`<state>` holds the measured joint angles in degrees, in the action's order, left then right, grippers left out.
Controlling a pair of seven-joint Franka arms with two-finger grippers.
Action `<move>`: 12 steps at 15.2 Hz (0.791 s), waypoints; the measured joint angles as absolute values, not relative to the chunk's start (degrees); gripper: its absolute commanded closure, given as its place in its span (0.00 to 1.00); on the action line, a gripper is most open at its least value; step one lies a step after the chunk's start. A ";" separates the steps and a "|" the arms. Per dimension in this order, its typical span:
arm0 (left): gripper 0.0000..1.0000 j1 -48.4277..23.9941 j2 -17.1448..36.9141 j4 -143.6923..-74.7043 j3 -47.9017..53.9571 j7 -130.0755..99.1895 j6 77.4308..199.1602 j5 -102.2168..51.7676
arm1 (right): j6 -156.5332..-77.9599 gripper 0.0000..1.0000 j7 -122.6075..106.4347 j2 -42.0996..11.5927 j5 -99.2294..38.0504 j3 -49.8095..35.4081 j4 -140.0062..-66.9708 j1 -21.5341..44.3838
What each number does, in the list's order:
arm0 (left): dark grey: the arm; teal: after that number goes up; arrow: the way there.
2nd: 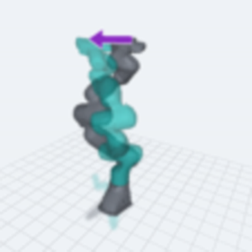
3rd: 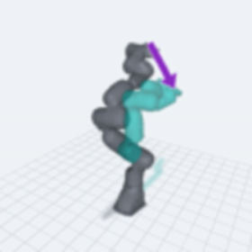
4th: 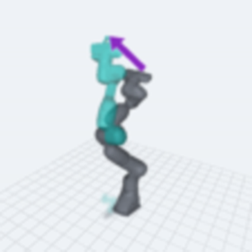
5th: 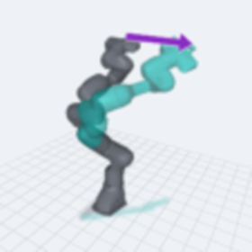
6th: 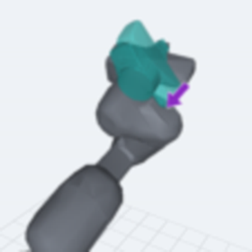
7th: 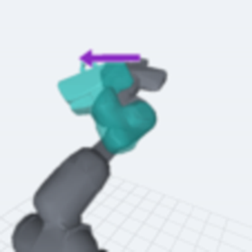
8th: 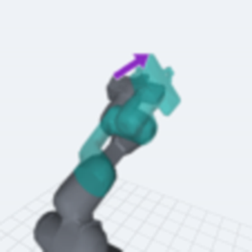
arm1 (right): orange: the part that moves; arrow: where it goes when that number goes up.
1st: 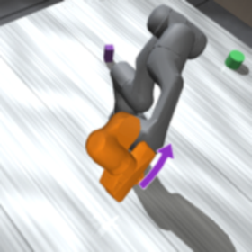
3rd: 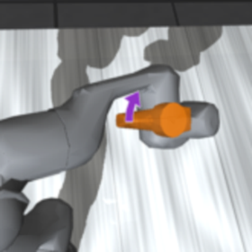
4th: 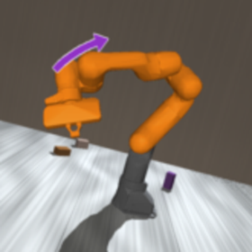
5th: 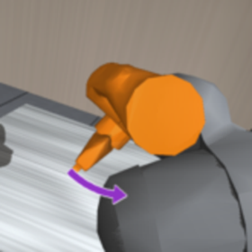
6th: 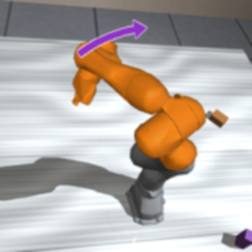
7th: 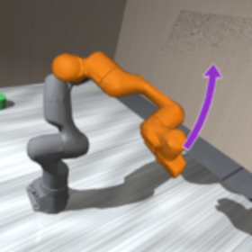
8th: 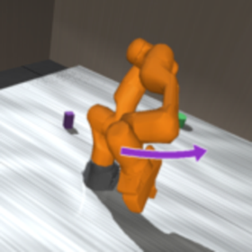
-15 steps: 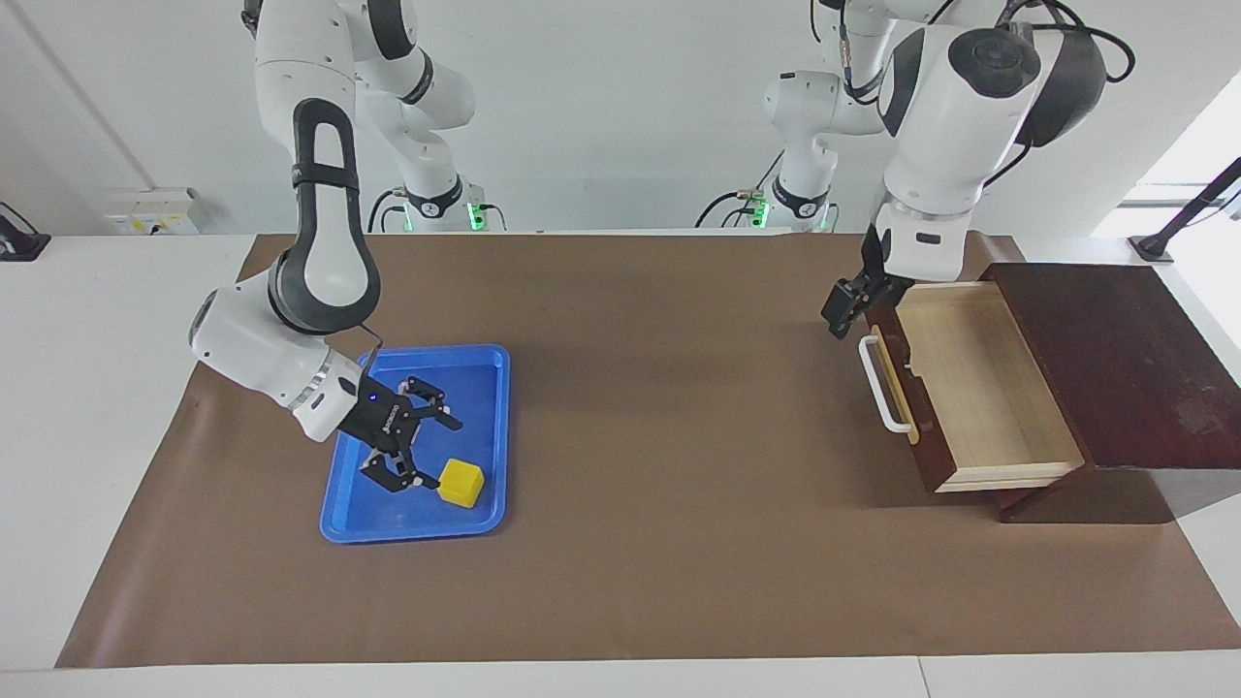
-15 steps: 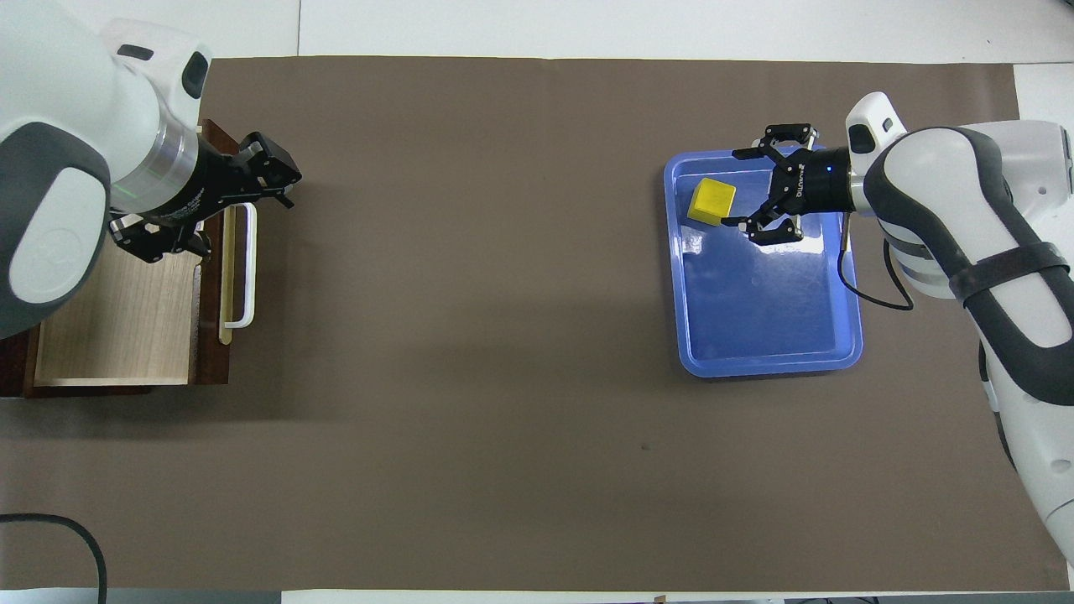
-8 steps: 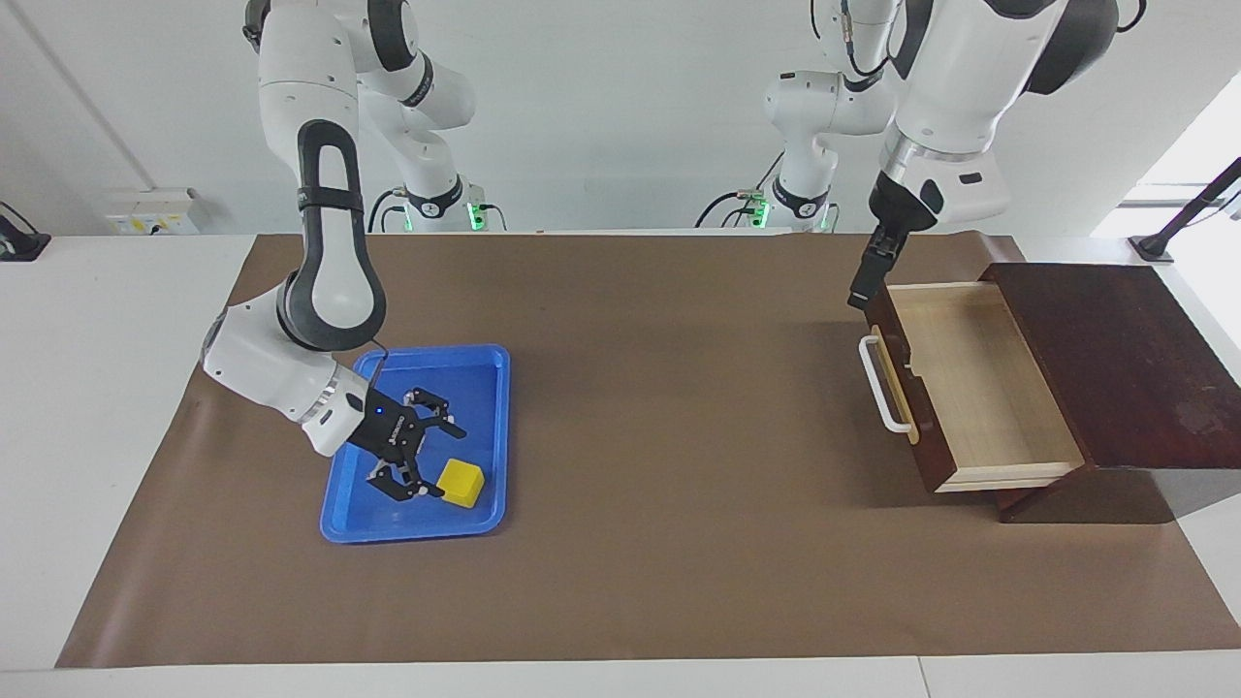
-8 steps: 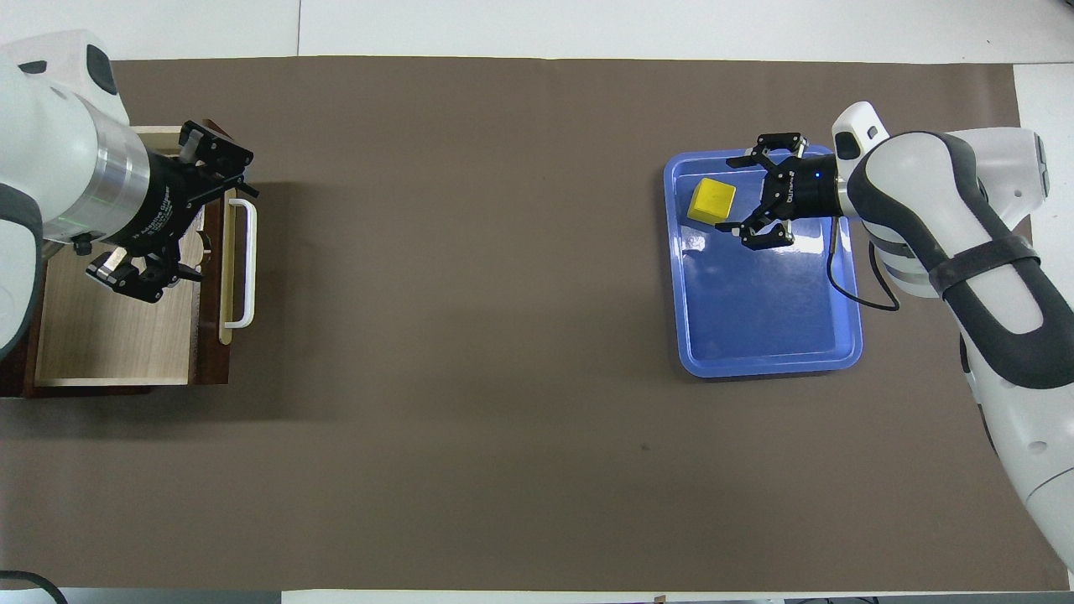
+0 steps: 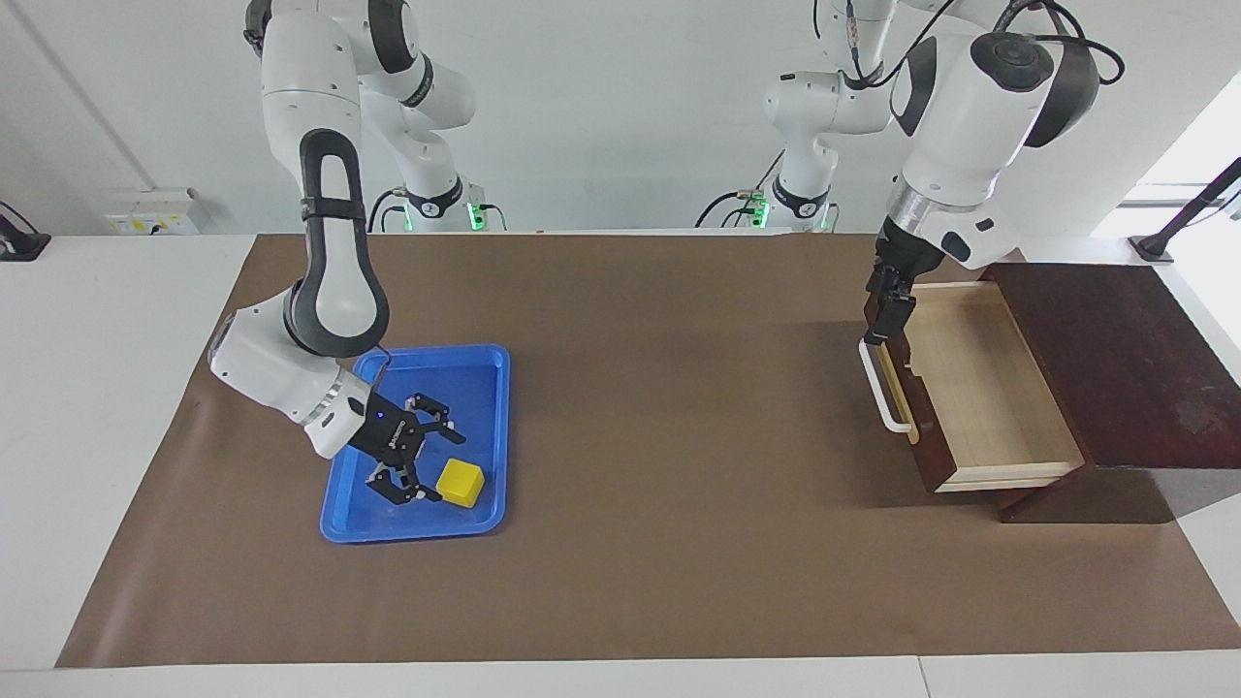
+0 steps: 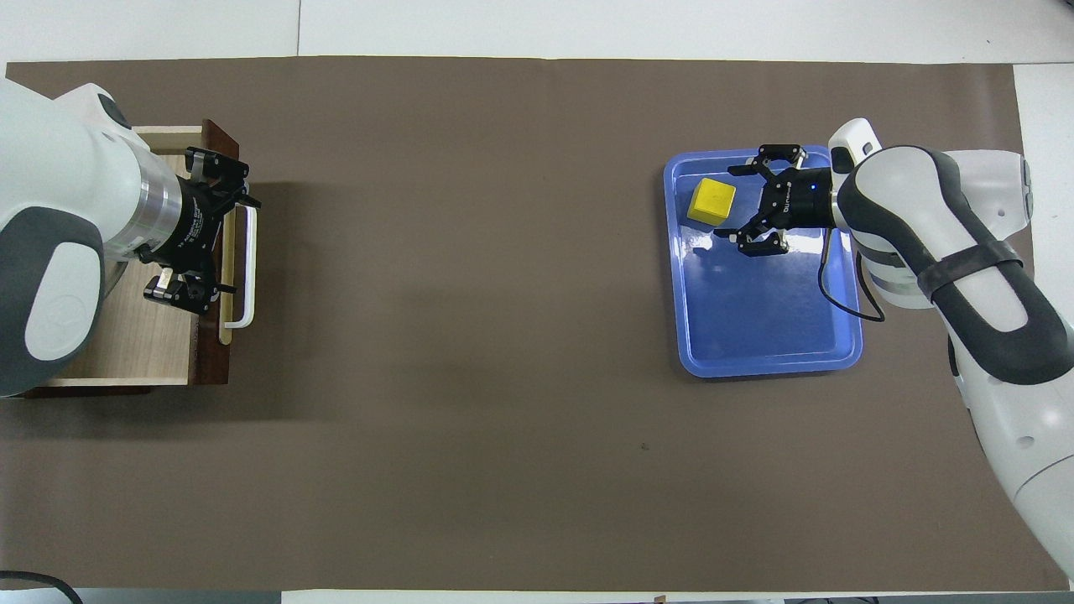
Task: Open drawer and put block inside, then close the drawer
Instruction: 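Lower the right gripper and grasp the yellow cube in the tray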
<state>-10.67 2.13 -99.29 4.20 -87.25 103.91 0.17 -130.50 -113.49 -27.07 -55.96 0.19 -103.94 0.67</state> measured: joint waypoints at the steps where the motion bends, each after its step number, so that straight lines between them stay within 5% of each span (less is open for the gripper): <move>1: 0.00 -10.70 2.13 -99.50 4.25 -88.24 104.12 0.17 | -131.09 0.00 -113.99 -27.07 -56.00 0.18 -104.22 0.68; 12: 0.00 -11.54 3.77 -100.40 4.34 -103.57 107.17 1.67 | -132.93 0.00 -114.92 -27.06 -57.71 0.10 -105.35 1.13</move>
<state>-11.54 3.77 -100.40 4.34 -103.57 107.17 1.67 -132.93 -114.92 -27.06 -57.71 0.10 -105.35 1.13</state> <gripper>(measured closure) 0.000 0.000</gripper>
